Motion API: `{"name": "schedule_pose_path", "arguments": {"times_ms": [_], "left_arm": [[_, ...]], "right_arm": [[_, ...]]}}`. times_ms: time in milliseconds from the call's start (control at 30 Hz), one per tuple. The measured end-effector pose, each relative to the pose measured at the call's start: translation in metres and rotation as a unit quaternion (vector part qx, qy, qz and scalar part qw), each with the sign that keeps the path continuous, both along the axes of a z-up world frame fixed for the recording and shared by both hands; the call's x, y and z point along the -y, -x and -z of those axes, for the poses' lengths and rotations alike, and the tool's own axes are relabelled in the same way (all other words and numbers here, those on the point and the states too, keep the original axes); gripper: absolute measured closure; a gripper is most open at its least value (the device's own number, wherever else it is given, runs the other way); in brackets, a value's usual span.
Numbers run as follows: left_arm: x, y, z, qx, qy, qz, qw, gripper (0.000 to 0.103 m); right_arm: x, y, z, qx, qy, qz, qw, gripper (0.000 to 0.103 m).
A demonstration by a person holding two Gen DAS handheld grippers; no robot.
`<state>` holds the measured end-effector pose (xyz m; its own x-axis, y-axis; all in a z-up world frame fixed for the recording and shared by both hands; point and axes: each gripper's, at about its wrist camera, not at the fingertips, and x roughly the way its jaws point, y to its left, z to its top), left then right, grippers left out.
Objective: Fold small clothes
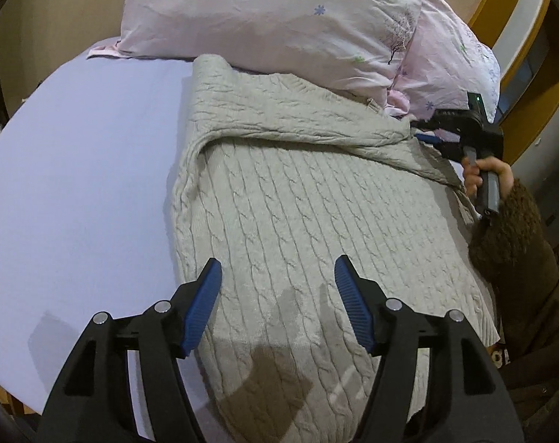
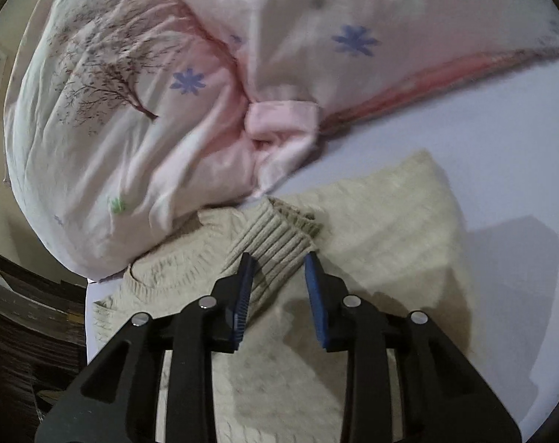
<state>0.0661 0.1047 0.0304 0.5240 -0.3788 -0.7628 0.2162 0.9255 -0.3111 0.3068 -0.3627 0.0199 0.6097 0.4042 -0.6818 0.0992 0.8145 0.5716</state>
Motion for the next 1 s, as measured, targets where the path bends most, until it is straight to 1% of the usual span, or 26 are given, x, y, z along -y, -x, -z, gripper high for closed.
{"name": "schedule_pose_path", "arguments": {"times_ms": [67,100,133,200,267,367,400,467,500,533,567,600,633,667,700,767,800,867,900,933,967,1000], "left_arm": [[0.000,0.000,0.002,-0.003,0.004,0.000,1.0000,0.037],[0.000,0.000,0.003,-0.005,0.003,0.000,1.0000,0.037],[0.000,-0.001,0.004,-0.006,0.003,0.000,1.0000,0.037],[0.000,-0.002,0.004,-0.007,0.005,-0.001,1.0000,0.037],[-0.002,-0.001,0.003,-0.007,0.009,-0.002,0.9999,0.037],[-0.006,0.003,0.000,-0.003,0.016,-0.004,0.9999,0.037],[-0.010,0.006,-0.001,-0.001,0.022,-0.007,0.9997,0.037],[-0.015,0.009,-0.002,0.002,0.030,-0.010,0.9995,0.037],[-0.020,0.012,-0.002,0.004,0.039,-0.011,0.9992,0.037],[-0.023,0.014,-0.002,0.006,0.044,-0.013,0.9989,0.037],[-0.026,0.015,-0.001,0.006,0.048,-0.016,0.9987,0.037],[-0.032,0.018,-0.001,0.004,0.055,-0.024,0.9982,0.037],[-0.035,0.020,0.000,0.002,0.060,-0.028,0.9978,0.037],[-0.038,0.023,0.000,0.000,0.068,-0.030,0.9972,0.036],[-0.044,0.028,0.002,-0.004,0.078,-0.033,0.9964,0.033],[-0.051,0.039,0.006,-0.010,0.088,-0.039,0.9953,0.031],[-0.055,0.044,0.010,-0.015,0.095,-0.041,0.9945,0.031],[-0.059,0.053,0.012,-0.012,0.115,-0.039,0.9925,0.031],[-0.059,0.056,0.013,-0.012,0.122,-0.037,0.9917,0.031],[-0.059,0.059,0.013,-0.013,0.128,-0.035,0.9911,0.031],[-0.058,0.064,0.014,-0.013,0.136,-0.030,0.9901,0.031],[-0.057,0.068,0.014,-0.013,0.141,-0.027,0.9896,0.031]], "right_arm": [[-0.008,-0.009,0.001,0.000,0.008,-0.013,1.000,0.073],[-0.013,-0.013,0.004,-0.003,0.020,-0.017,1.000,0.077],[-0.017,-0.016,0.007,-0.006,0.025,-0.023,0.999,0.085],[-0.020,-0.015,0.008,0.005,0.020,-0.024,0.999,0.093],[-0.020,-0.008,-0.003,0.025,0.018,-0.024,0.999,0.094],[-0.011,0.025,-0.029,0.071,0.001,-0.025,0.997,0.095],[-0.005,0.046,-0.037,0.086,-0.005,-0.025,0.996,0.095],[0.006,0.077,-0.040,0.091,-0.003,-0.015,0.996,0.095],[0.012,0.090,-0.034,0.080,0.005,-0.003,0.997,0.095],[0.016,0.097,-0.027,0.061,0.017,0.004,0.998,0.094],[0.020,0.102,-0.018,0.040,0.022,0.010,0.999,0.088],[0.026,0.113,-0.008,0.017,0.018,0.015,1.000,0.084],[0.035,0.126,-0.003,0.009,0.013,0.019,1.000,0.076],[0.043,0.136,-0.002,0.009,0.013,0.020,1.000,0.059],[0.051,0.154,-0.002,0.014,0.019,0.023,0.999,0.046],[0.058,0.182,-0.003,0.017,0.035,0.029,0.999,0.043],[0.065,0.197,0.000,0.011,0.039,0.028,0.999,0.043],[0.080,0.222,0.012,-0.010,0.035,0.025,0.999,0.044],[0.089,0.235,0.021,-0.022,0.024,0.017,0.999,0.046],[0.089,0.238,0.024,-0.032,0.015,0.010,0.999,0.048],[0.092,0.249,0.032,-0.040,0.000,0.000,0.999,0.052],[0.091,0.258,0.033,-0.032,-0.008,-0.005,0.999,0.054]]}}
